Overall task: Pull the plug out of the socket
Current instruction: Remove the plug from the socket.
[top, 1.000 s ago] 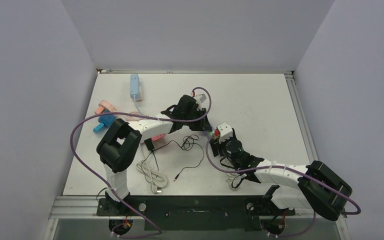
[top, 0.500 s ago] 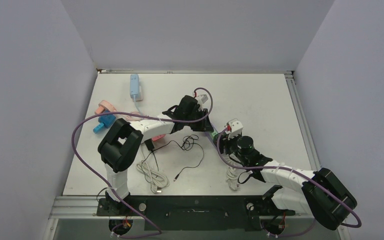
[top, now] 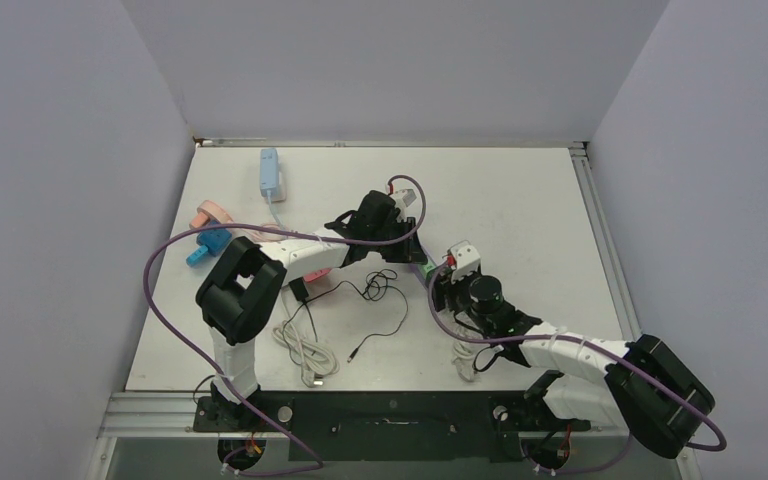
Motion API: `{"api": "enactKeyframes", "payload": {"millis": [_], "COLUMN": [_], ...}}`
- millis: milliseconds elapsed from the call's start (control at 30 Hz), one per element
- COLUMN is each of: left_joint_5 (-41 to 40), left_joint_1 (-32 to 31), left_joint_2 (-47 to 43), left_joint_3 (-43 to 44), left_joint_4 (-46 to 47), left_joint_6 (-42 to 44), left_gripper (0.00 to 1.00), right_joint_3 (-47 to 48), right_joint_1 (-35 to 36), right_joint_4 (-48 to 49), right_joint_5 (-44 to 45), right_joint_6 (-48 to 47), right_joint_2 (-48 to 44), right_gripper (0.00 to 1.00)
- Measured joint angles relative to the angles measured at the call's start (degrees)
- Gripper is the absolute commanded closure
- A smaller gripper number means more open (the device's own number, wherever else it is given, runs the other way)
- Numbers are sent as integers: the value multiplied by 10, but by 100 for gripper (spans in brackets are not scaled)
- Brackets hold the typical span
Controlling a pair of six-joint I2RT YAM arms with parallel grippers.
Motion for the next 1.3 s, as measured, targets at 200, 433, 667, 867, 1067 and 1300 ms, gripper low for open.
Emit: {"api": "enactKeyframes", "payload": {"millis": [200,433,667,867,1067,1300], "left_joint_5": [0,1,1,1,1,2], "left_joint_1": [0,0,0,0,0,0], "left_joint_2": [0,2,3,3,3,3], "left_joint_3": [0,3,5,5,5,5], "left_joint_4": [0,-3,-4,-4,-4,-4], "left_joint_6": [0,1,1,1,1,0], "left_gripper": [76,76,76,76,76,76], "right_joint_3": [0,0,0,0,7,19], "right_joint_1": [42,63,73,75,75,110], "right_joint_4": [3,4,8,8,-15,-86], "right_joint_5": [57,84,74,39,16,-4], "right_joint_6": [-33,-52,-50,-45,-3,85], "right_joint_2": [0,-13,-27,-46,-75,-75], "right_gripper": [95,95,95,95,95,95]}}
